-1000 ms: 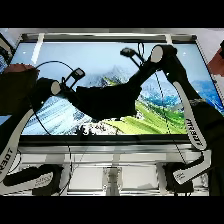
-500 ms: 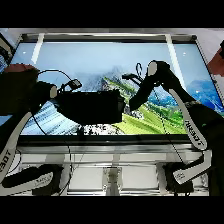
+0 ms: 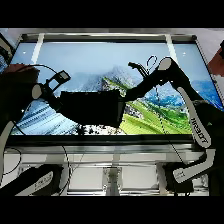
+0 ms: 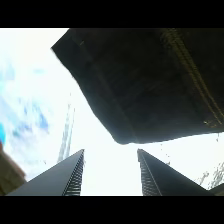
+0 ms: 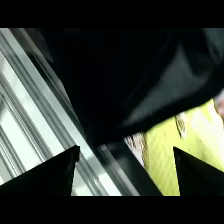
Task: Fold the clothes and pants, and hang the long-sleeved shirts on hangers.
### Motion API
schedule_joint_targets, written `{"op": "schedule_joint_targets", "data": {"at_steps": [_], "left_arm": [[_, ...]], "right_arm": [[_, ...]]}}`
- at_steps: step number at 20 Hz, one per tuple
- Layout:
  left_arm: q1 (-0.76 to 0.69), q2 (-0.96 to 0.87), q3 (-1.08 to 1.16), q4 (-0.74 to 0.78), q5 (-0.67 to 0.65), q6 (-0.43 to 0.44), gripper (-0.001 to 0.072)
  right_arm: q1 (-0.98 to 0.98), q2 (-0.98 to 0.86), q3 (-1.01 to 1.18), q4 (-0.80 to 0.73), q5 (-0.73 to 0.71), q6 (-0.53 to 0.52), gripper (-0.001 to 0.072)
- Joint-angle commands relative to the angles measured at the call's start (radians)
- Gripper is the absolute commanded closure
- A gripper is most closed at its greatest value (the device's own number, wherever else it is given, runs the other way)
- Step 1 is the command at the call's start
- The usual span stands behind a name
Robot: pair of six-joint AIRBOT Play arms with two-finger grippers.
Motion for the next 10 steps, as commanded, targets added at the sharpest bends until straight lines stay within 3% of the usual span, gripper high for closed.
{"op": "schedule_joint_targets", "data": {"at_steps": [1, 6, 10], "left_arm": [[0.082, 0.02, 0.0, -0.034, -0.006, -0.17, 0.0304], [0.201, 0.02, -0.001, -0.303, -0.06, -0.185, 0.0292], [0.217, 0.02, -0.001, -0.336, -0.072, -0.186, 0.0292]], "right_arm": [[-0.029, -0.037, -0.039, 0.106, -0.156, 0.051, 0.0027], [-0.029, -0.19, -0.059, 0.162, -0.262, 0.156, 0.0027], [-0.021, -0.269, -0.059, 0.235, -0.303, 0.156, 0.003]]}}
